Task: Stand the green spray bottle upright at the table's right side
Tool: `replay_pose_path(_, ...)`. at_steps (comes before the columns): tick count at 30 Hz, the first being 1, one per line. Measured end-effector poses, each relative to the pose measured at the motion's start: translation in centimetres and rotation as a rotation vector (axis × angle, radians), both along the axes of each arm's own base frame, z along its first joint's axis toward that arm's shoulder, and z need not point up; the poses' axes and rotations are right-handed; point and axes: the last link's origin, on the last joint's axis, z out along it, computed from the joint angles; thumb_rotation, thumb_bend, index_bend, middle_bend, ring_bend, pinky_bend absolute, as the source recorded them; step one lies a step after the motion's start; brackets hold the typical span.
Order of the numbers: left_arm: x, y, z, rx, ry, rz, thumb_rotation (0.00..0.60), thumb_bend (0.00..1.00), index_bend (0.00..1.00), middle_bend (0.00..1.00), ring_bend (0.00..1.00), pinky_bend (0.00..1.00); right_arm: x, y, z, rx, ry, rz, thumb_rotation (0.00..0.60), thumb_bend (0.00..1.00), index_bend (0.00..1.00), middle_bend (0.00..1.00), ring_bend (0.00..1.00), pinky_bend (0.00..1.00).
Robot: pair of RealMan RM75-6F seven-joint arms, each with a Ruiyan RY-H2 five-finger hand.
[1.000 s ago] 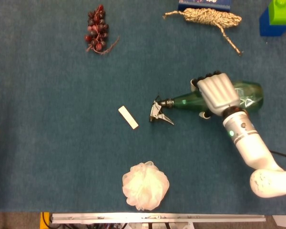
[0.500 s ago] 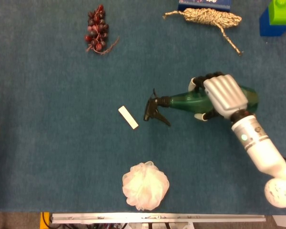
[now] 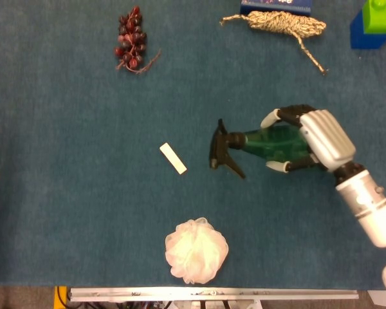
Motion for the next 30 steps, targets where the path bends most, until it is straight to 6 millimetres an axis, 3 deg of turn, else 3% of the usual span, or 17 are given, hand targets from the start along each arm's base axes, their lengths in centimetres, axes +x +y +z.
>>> replay_pose_path(15,0.0,0.0,0.0,-0.001,0.000,0.000,0.600,0.00,0.00,0.00,0.00,0.00,-6.3,1.7,0.0,-0.058,-0.386,0.012,0.600,0.03,0.48,0.49,0.37,0.37)
replay_pose_path(30,0.0,0.0,0.0,-0.001,0.001,0.001,0.600,0.00,0.00,0.00,0.00,0.00,-10.1,3.0,-0.9,-0.113,-0.756,-0.151,0.600,0.02,0.48,0.48,0.37,0.38)
